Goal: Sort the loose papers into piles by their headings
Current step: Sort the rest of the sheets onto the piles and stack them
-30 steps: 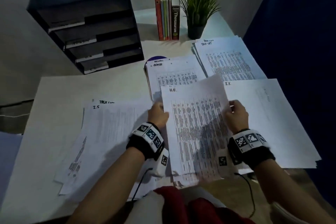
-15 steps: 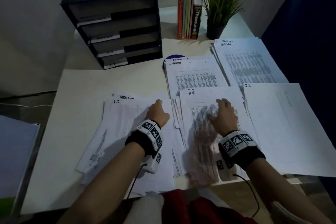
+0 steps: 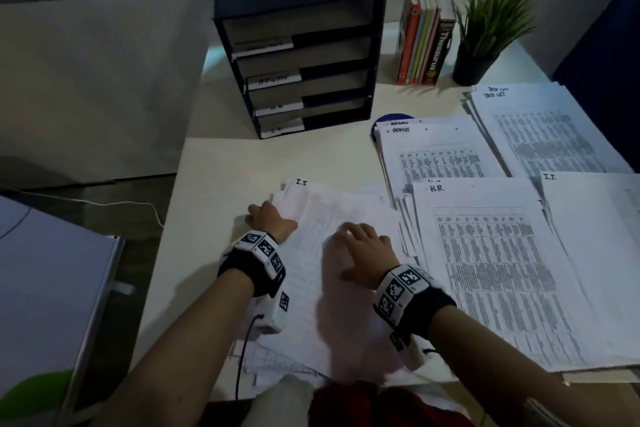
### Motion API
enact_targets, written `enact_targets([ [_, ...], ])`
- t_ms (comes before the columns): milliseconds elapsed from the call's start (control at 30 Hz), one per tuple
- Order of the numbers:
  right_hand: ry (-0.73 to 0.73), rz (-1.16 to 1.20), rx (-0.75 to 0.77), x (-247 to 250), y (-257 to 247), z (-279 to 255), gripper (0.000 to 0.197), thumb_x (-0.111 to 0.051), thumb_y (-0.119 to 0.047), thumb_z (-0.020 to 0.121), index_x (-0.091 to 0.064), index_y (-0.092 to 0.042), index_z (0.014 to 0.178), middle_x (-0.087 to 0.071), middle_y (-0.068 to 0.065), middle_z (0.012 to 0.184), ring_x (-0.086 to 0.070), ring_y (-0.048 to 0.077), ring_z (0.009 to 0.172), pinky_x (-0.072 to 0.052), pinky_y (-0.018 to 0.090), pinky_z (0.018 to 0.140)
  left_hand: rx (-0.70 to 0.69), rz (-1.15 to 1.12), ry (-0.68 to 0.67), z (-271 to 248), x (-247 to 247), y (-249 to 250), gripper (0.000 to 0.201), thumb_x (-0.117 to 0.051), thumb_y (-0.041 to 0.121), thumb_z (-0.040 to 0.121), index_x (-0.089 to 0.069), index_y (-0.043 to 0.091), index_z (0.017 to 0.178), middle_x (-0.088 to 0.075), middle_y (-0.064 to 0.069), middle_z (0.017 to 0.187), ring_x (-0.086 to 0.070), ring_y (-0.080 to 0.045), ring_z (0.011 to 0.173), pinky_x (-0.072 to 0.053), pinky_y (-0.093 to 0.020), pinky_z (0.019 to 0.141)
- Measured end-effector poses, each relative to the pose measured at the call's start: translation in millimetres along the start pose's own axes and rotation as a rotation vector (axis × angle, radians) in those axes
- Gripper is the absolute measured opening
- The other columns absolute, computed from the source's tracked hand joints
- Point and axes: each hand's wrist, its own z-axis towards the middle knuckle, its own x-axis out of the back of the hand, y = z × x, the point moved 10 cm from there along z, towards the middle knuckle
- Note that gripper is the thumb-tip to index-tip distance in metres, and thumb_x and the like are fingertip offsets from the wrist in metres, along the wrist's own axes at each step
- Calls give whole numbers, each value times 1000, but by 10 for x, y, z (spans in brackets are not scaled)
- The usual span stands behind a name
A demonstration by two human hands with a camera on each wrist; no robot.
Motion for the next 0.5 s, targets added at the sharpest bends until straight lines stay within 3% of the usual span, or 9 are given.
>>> enact_targets([
  [167,23,-46,0,19,-15,65,75,-71,-32,75,-31,-29,138,-19,-6,149,-17,22,137,-30,44,103,-114,-28,12,19,-20,68,69,-63,21,82,-28,9,139,-24,-19,138,-26,-39,127,-29,-41,106],
  [300,30,50,-123,149,91,250,90,-77,-34,69,-24,-23,142,-18,-5,150,-16,23,137,-29,48,103,-161,-34,32,-30,-27,35,56,-59,17,84,-34,11,134,-25,-16,134,-27,-37,124,-32,-42,104],
  [400,65,127,-248,294,179,400,100,-76,-34,70,-12,-22,146,-16,-5,151,-17,25,137,-28,50,103,-249,-99,-1,-54,-32,29,55,-52,11,88,-34,15,140,-36,-19,138,-36,-36,126,-34,-41,105],
  [500,89,152,-255,374,114,517,106,-77,-32,70,-6,-24,147,-20,-4,151,-19,24,137,-26,51,104,-298,-235,-50,-105,-15,17,41,-46,9,93,-44,7,134,-51,-14,133,-48,-31,121,-39,-33,100],
])
